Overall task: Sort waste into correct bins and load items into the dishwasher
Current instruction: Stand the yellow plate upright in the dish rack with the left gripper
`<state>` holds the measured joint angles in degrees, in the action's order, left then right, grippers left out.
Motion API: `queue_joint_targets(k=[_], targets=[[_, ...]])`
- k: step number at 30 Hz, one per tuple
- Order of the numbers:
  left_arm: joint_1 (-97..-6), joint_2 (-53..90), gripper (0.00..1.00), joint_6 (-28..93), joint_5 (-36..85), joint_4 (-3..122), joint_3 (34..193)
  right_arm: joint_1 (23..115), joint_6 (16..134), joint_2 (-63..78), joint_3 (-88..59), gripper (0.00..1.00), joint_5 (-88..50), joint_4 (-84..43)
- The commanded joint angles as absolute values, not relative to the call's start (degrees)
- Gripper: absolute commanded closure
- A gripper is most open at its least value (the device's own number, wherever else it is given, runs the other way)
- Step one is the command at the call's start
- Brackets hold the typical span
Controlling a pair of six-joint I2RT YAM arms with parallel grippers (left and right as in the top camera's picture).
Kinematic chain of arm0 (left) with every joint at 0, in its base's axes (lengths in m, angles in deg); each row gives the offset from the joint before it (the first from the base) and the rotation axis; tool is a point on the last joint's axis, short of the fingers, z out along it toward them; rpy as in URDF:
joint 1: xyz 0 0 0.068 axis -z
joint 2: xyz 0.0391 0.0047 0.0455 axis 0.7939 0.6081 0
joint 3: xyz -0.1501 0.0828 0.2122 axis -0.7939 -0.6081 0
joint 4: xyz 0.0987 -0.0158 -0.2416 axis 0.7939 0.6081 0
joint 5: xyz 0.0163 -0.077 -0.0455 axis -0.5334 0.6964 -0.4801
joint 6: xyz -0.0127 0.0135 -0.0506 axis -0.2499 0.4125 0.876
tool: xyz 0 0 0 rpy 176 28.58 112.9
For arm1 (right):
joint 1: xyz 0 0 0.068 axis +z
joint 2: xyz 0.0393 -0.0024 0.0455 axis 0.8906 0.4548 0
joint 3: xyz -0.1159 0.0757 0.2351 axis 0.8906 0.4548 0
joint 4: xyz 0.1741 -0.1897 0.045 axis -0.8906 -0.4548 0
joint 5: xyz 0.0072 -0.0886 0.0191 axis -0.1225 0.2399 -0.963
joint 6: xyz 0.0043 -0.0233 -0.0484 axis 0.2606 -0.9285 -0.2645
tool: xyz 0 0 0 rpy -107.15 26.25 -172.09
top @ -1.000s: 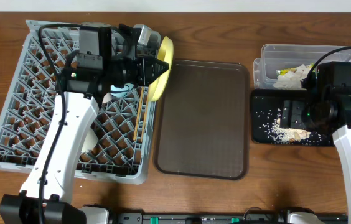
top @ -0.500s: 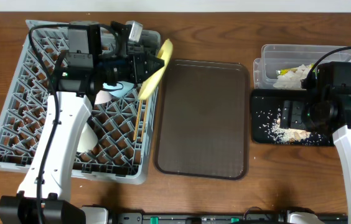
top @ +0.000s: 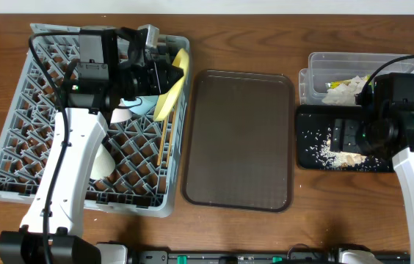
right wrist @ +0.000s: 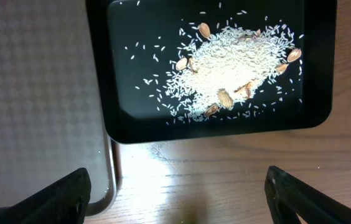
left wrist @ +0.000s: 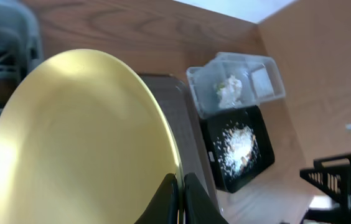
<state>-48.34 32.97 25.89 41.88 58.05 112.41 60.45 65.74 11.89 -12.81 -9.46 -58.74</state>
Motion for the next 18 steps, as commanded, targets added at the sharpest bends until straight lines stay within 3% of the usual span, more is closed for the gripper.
queue_joint_targets(k=[1,18], targets=[[-48.62,32.34,0.94,30.27,39.15,57.5,112.84,59.92,66.26,11.3,-13.16,0.13,-9.51,-58.85],[-48.62,32.36,0.94,39.9,38.29,54.97,112.84,59.92,66.24,11.3,-13.16,0.13,-9.51,-58.96]])
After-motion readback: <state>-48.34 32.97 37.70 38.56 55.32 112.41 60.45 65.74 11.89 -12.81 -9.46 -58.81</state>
